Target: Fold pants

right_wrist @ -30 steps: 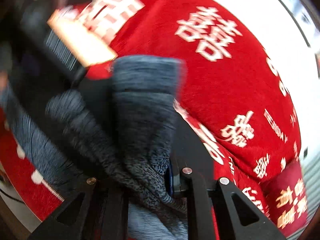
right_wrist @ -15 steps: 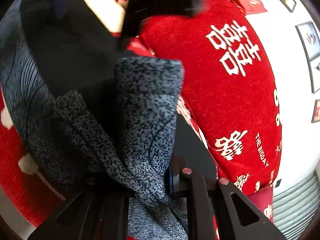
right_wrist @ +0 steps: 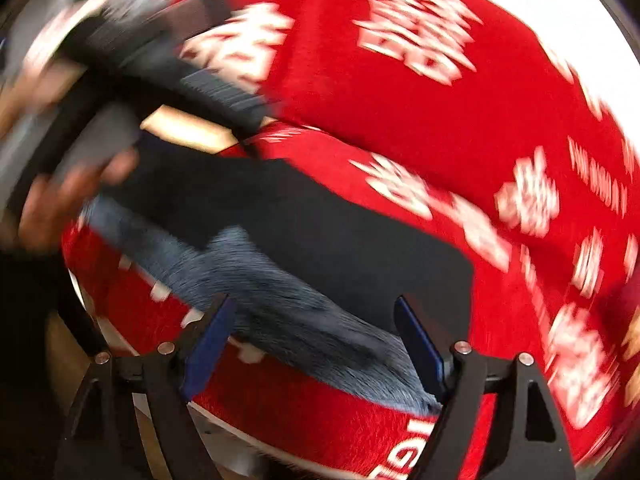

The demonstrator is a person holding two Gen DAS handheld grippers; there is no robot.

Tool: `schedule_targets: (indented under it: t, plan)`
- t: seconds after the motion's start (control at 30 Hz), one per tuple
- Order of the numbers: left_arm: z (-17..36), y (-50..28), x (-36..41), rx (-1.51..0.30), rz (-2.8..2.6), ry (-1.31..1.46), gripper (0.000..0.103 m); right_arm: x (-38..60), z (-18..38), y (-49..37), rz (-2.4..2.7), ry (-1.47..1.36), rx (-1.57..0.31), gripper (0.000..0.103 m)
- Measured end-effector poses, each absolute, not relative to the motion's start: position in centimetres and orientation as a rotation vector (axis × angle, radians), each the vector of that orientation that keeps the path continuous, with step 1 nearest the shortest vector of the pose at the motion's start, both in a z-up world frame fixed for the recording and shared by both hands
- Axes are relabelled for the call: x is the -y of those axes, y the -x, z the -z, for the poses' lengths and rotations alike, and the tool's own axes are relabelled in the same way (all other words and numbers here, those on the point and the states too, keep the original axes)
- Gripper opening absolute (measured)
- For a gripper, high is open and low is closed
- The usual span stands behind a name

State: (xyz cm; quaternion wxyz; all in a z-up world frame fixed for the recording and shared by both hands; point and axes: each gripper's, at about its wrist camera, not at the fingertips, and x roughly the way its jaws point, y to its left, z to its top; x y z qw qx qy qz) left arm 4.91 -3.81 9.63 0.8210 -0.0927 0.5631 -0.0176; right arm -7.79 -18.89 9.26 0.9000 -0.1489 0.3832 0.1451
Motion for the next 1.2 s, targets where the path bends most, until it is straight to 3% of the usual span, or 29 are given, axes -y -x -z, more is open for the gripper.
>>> schedule_targets:
  t: [0.1,0.23,0.57,0.73,0.8,0.87,1.03,1.2]
  plan:
    - [-7.2,-4.7,5.9,-1.271,-0.041,0.050,0.103,24.2,-7.6,4.6,-0.260,0.089,-0.908,0.084]
    - [-4.9,-3.3,5.6,-1.331,-0.034,0.094,0.103,27.6,-4.3,4.3,-0.282,-0.092,-1.004,0.084]
    - [-4.2,-2.6,4.8,-1.336,-0.035,0.161,0.103,28.5,-8.1,0.2,-0.341,-0.102,-0.954,0.085]
    - [-4.1,-2.7,4.6,-1.336,-0.021,0.183,0.103,28.0,-4.6,-8.3,-0.322,-0.099,-1.100,0.085]
    - [-4.0,-2.8,4.6,-1.334,-0.020,0.180,0.103,27.8,-4.4,-10.2,-0.352,-0.117,-1.111,0.098]
    - [-4.0,-2.8,4.5,-1.334,-0.017,0.181,0.103,27.3,-4.7,-11.1,-0.350,-0.111,-1.148,0.100]
    - [-3.9,-2.6,4.4,-1.322,-0.011,0.185,0.103,27.7,-6.6,-6.5,-0.339,-0.131,-1.098,0.100]
    - [-3.9,-2.6,4.5,-1.311,-0.014,0.172,0.103,27.7,-4.2,0.4,-0.275,-0.041,-1.094,0.100]
